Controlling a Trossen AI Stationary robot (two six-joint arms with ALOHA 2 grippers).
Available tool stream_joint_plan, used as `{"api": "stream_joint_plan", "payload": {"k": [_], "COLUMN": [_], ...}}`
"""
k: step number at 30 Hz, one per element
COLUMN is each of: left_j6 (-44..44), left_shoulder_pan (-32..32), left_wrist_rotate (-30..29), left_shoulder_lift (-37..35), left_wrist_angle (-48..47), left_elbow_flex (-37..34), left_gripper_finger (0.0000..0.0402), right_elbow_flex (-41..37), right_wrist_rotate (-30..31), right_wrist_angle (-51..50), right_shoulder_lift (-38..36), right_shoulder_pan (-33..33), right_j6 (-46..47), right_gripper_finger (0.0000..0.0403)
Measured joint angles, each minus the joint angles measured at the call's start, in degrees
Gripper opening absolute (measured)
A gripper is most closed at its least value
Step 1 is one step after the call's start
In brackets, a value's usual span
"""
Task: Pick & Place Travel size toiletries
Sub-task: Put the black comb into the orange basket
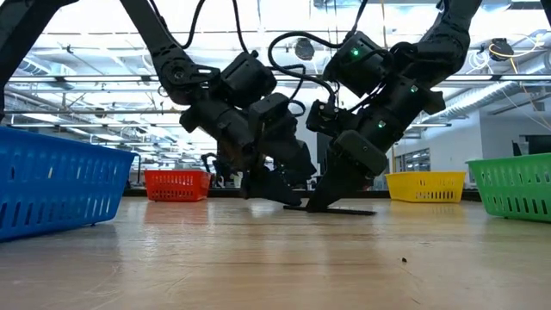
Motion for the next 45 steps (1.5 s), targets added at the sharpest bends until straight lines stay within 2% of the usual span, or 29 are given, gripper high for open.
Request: {"api": "stream_joint_plan", "payload": {"k": [7, 14, 20, 25, 34, 40, 45], "left_j6": [-1.2, 0.3, 0.7, 2.4, 3.1, 1.3, 0.8], "left_shoulder_pan": [-2.4, -2.0, -0.4, 0.6, 2.9, 1.8, -0.5], "left_wrist_rotate": [10.8, 13.2, 17.1, 10.0, -1.8, -2.4, -2.2], "left_shoulder_lift": [0.0, -0.1, -3.3, -7.8, -7.9, -6.7, -4.7], "left_wrist_angle": [-2.7, -5.4, -9.1, -9.8, -11.2, -12.0, -11.3], "left_elbow_flex": [0.0, 0.1, -0.5, -0.2, -0.2, -0.1, -0.1], "left_gripper_finger": [0.0349, 0.0349, 0.0349, 0.0349, 0.0349, 0.0349, 0.0349], "right_elbow_flex": [0.0, 0.0, 0.0, 0.0, 0.0, 0.0, 0.6], "right_wrist_rotate": [-0.2, -0.2, -0.2, -2.3, -3.0, -3.2, -4.7], "right_wrist_angle": [-0.8, -1.6, -1.7, -1.6, -1.1, 1.6, 3.8], "right_shoulder_lift": [0.0, 0.0, 0.0, 0.0, 0.0, 0.0, 0.0], "right_shoulder_pan": [0.0, 0.0, 0.0, 0.0, 0.4, 0.9, 0.5], "right_j6": [0.1, 0.0, -0.2, -1.0, -2.1, -3.2, -8.5], "right_gripper_finger": [0.0277, 0.0277, 0.0277, 0.0277, 0.0276, 0.0276, 0.0276]}}
